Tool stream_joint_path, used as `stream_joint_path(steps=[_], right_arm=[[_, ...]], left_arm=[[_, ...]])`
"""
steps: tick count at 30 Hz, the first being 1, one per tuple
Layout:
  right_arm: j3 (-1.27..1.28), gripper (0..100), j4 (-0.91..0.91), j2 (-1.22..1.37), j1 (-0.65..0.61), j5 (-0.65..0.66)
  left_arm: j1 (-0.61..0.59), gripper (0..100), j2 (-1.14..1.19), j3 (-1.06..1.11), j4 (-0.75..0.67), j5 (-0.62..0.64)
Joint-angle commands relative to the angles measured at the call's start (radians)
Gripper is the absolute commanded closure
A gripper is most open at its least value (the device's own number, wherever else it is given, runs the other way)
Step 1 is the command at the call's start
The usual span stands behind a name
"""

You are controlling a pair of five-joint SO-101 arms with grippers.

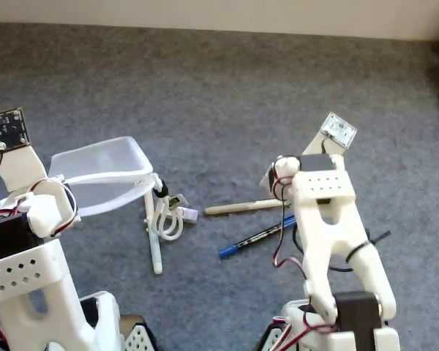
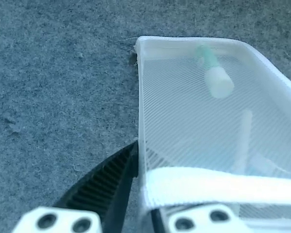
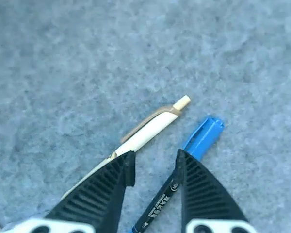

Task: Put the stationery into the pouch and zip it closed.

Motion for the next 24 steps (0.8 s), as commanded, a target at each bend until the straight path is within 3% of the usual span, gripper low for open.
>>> stream_joint_path(steps=[1,24], right_arm=[[-0.082,86.4,0.005,0.041,0.012,-0.014],[-0.36,86.4,0.007,0.476,0.054,-0.014]], left_arm=[[-0.015,99,0.001,-0.005,-0.021,0.003],[-0.015,99,0.001,0.001,-0.02,0.003]])
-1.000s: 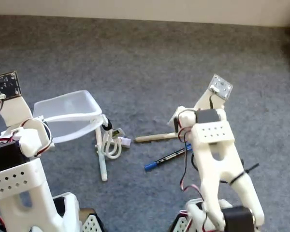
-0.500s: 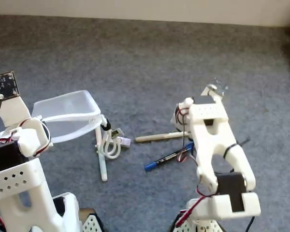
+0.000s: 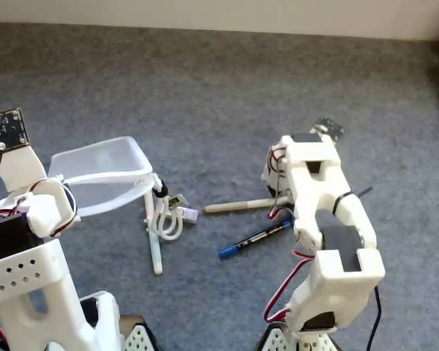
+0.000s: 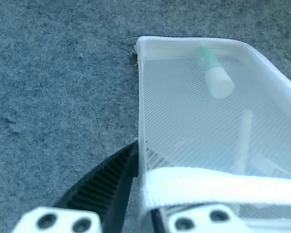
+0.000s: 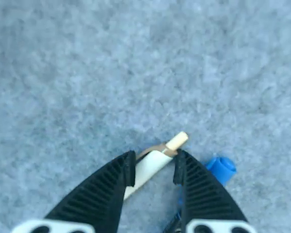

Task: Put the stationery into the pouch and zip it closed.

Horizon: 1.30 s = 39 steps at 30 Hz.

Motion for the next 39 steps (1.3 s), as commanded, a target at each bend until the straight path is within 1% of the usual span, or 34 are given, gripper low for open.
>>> stream_joint_path(steps=[1,14,16,19,20,26,32,39], right_arm=[[-0.084,86.4,0.008,0.015,0.013,-0.014],[-0.114,86.8,0.01,0.07,0.013,-0.014],[-0.116,90.6,0.01,0.07,0.013,-0.014],[-0.116,99.8,0.012,0.068,0.013,-0.006],[-0.116,99.2,0.013,0.068,0.013,-0.006],[-0.136,98.5,0.077,0.065,0.013,-0.006],[-0.249,98.7,0.239,0.067,0.013,-0.006],[-0.348,99.5,0.375,0.067,0.01,-0.003]], left_arm=[[-0.013,99,0.001,0.008,-0.025,0.003],[-0.013,99,0.001,0.016,-0.031,0.003],[-0.013,99,0.001,0.016,-0.031,0.003],[-0.013,99,0.001,0.016,-0.029,0.003],[-0.013,99,0.001,0.016,-0.029,0.003],[-0.013,99,0.001,0.016,-0.026,0.003],[-0.012,99,0.001,0.016,-0.025,0.006],[-0.008,99,0.001,0.018,-0.026,0.008]])
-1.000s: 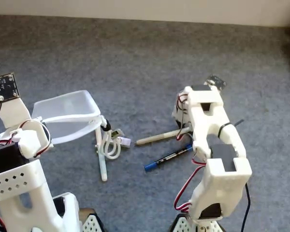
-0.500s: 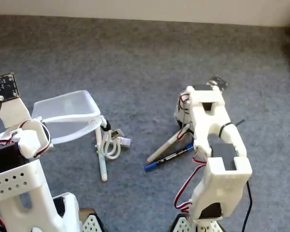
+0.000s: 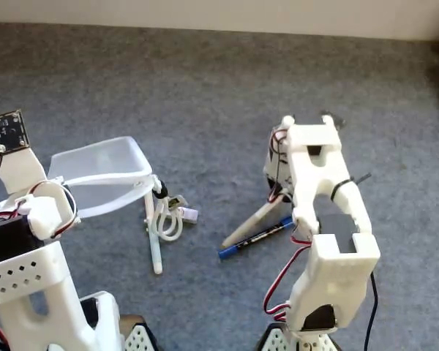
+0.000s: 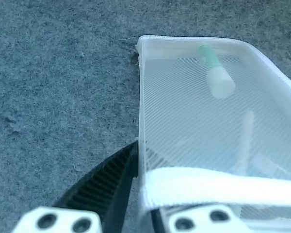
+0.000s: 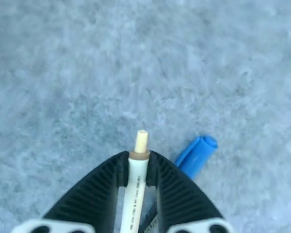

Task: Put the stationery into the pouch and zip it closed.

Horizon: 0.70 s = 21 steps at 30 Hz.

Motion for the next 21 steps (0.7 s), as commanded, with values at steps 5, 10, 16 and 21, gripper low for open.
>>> stream_joint_path(steps=[5,10,16,21], right_arm=[[-0.157,99.5,0.166,-0.025,-0.001,0.012],[-0.239,99.5,0.28,-0.025,-0.022,0.126],[-0.274,99.5,0.335,-0.027,-0.062,0.17],[-0.271,99.5,0.335,-0.074,-0.064,0.17]], left_arm=[[-0.005,99,0.013,-0.005,-0.015,0.009],[-0.005,99,0.013,-0.005,-0.015,0.009],[-0.005,99,0.013,-0.005,-0.018,0.009],[-0.005,99,0.013,-0.005,-0.018,0.009]])
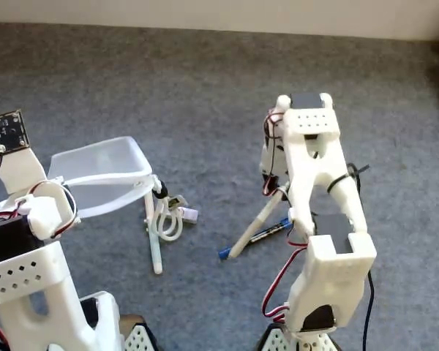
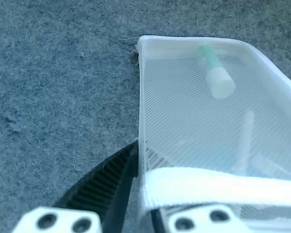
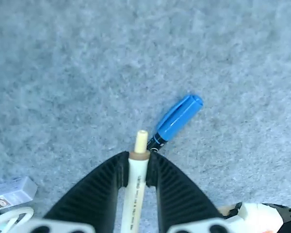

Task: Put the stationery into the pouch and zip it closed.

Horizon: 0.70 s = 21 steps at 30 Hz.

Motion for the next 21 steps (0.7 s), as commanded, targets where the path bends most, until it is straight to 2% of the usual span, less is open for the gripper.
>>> stream_joint_path(steps=[1,15,21], right_arm=[[-0.054,99.5,0.021,-0.107,-0.021,0.025],[0.163,99.5,-0.091,-0.483,-0.059,0.023],[0.163,99.5,-0.091,-0.596,-0.151,0.02]], left_arm=[[-0.005,99,0.013,-0.005,-0.018,0.009],[-0.005,99,0.013,-0.005,-0.015,0.009],[-0.005,99,0.013,-0.005,-0.015,0.009]])
